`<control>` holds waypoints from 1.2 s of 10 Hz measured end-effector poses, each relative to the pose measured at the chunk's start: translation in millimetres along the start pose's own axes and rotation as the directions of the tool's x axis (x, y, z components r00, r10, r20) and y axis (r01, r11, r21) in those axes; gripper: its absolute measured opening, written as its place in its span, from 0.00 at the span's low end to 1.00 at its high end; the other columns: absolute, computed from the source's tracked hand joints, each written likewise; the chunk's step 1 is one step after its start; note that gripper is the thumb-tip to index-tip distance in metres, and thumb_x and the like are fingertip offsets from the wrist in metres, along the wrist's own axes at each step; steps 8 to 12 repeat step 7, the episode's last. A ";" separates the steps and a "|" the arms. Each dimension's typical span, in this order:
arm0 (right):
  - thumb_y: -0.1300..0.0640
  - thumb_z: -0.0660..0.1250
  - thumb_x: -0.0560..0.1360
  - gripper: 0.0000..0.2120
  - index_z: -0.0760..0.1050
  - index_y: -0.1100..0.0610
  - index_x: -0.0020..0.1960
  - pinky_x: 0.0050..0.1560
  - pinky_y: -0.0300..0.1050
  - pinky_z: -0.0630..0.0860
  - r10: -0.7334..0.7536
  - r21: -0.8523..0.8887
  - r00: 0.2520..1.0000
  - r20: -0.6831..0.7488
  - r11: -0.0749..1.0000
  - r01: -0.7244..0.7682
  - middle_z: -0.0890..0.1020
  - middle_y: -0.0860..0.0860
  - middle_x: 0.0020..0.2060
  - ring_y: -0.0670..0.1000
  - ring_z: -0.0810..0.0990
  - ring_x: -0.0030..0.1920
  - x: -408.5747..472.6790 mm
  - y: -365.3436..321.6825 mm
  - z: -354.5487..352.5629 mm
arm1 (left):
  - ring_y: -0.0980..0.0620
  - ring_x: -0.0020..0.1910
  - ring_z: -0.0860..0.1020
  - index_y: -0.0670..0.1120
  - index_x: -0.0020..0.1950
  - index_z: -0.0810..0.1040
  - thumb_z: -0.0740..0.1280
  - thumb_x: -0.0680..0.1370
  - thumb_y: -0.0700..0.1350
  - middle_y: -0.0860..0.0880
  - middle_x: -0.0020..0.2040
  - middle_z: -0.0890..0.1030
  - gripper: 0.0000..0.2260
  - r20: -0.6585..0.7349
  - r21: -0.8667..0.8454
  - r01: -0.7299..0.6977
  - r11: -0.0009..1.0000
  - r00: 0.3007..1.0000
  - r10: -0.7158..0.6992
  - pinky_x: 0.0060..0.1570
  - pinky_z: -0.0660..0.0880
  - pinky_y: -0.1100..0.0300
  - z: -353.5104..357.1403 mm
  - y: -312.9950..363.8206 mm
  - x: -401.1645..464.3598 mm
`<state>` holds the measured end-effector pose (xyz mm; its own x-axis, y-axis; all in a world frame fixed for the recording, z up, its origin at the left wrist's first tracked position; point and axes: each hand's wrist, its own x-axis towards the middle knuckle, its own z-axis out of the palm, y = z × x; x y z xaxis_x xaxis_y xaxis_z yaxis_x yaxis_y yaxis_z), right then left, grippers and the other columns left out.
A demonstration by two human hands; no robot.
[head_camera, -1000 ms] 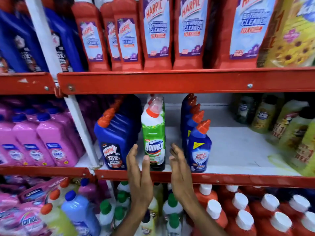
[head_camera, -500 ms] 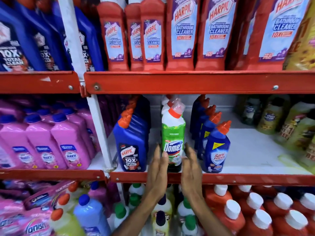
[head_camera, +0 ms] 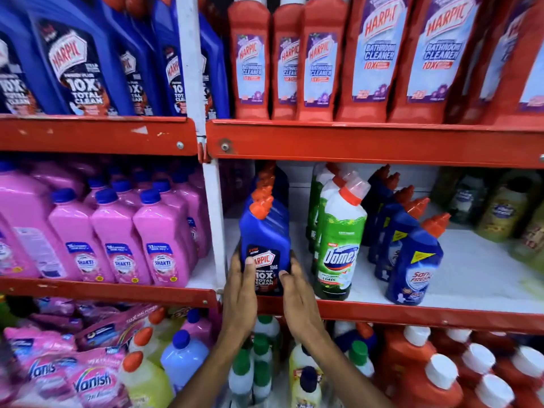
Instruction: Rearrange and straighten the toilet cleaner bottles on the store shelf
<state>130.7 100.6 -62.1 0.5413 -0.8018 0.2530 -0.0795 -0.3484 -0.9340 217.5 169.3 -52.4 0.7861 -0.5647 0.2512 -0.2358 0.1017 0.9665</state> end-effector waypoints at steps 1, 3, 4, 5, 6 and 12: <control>0.37 0.50 0.71 0.39 0.59 0.50 0.79 0.75 0.50 0.65 0.029 -0.018 1.000 -0.010 0.999 -0.030 0.70 0.49 0.76 0.47 0.69 0.73 0.6 0.4 -0.8 | 0.76 0.64 0.62 0.49 0.79 0.60 0.54 0.85 0.48 0.60 0.70 0.63 0.21 0.083 0.036 0.033 0.999 0.996 -0.036 0.50 0.56 0.91 0.5 -0.4 2.7; 0.39 0.50 0.71 0.38 0.58 0.48 0.80 0.72 0.48 0.69 0.005 -0.021 1.000 0.009 1.000 -0.005 0.71 0.48 0.74 0.45 0.73 0.70 1.8 4.0 -3.6 | 0.61 0.70 0.71 0.53 0.79 0.61 0.53 0.79 0.59 0.54 0.75 0.70 0.28 0.076 0.054 0.005 0.999 0.997 -0.009 0.68 0.66 0.69 4.7 -3.2 6.4; 0.42 0.52 0.73 0.35 0.56 0.47 0.81 0.65 0.34 0.71 -0.001 -0.038 0.999 0.052 0.999 0.003 0.73 0.45 0.72 0.36 0.74 0.65 1.7 4.2 -4.2 | 0.54 0.75 0.69 0.53 0.79 0.61 0.53 0.79 0.60 0.52 0.77 0.70 0.29 0.081 0.038 -0.014 0.999 0.997 0.010 0.77 0.65 0.49 4.0 -2.7 5.6; 0.47 0.54 0.76 0.32 0.57 0.48 0.80 0.53 0.23 0.69 -0.003 -0.026 0.998 0.069 1.000 0.005 0.78 0.44 0.65 0.30 0.76 0.56 1.1 -3.9 -9.7 | 0.53 0.77 0.68 0.52 0.80 0.61 0.55 0.79 0.60 0.50 0.78 0.68 0.30 0.042 0.111 -0.053 0.992 0.998 0.048 0.77 0.64 0.51 1.0 2.3 1.4; 0.44 0.56 0.77 0.28 0.65 0.44 0.76 0.67 0.32 0.70 -0.084 0.039 0.991 -0.107 0.995 0.088 0.77 0.40 0.68 0.34 0.76 0.64 -16.5 -21.6 -18.0 | 0.54 0.74 0.71 0.48 0.78 0.64 0.60 0.76 0.61 0.49 0.76 0.72 0.32 -0.063 0.294 -0.224 0.929 0.966 0.252 0.74 0.69 0.52 -3.6 18.1 -9.8; 0.48 0.59 0.75 0.16 0.80 0.44 0.59 0.63 0.55 0.79 -0.270 0.054 0.847 -0.458 0.942 0.330 0.83 0.36 0.57 0.38 0.81 0.59 -40.3 -54.3 -57.5 | 0.51 0.74 0.70 0.44 0.76 0.68 0.64 0.76 0.54 0.47 0.75 0.72 0.30 -0.083 0.458 -0.471 0.754 0.821 0.564 0.74 0.69 0.52 -4.7 51.4 -18.0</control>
